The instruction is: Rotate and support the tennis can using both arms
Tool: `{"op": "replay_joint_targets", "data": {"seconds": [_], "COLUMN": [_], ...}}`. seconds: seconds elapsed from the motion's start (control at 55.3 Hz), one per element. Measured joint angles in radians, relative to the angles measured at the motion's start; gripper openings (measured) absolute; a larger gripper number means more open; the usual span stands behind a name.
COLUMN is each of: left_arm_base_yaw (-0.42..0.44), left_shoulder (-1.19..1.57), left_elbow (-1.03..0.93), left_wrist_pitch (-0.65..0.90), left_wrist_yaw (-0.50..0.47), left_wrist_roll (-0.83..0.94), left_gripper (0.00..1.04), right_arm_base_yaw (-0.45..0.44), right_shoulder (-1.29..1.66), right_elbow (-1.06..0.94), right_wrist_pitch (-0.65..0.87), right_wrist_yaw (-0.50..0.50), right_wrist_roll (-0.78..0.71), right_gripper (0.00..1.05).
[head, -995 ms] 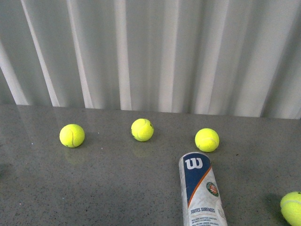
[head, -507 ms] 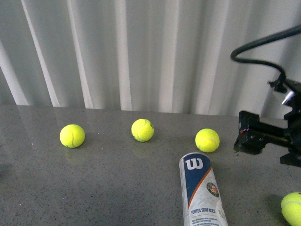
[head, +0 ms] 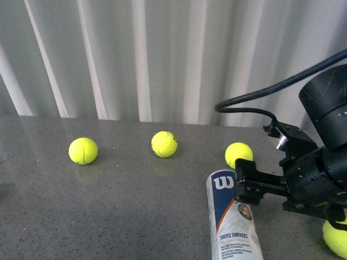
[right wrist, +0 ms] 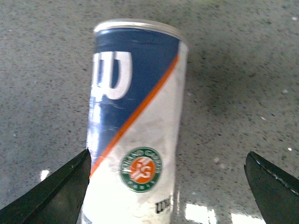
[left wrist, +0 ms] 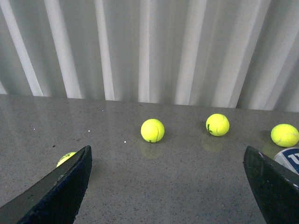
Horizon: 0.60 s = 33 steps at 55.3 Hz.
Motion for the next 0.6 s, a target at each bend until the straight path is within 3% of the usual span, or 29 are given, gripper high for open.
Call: {"op": "replay_joint_targets", "data": {"seconds": [0.597], "left_arm_base_yaw": [0.0], "left_shoulder": [0.0], "left_elbow": [0.0], "left_wrist_pitch": [0.0], "left_wrist_yaw": [0.0], "left_wrist_roll": [0.0], "left_gripper": [0.98], "right_arm_base_yaw": [0.043], "right_shoulder": [0.132], "right_elbow": [0.005], "right_wrist_pitch": [0.126], "right_wrist_yaw": [-0.01], "right_wrist_roll": [0.027], "right_gripper": [0.97]}}
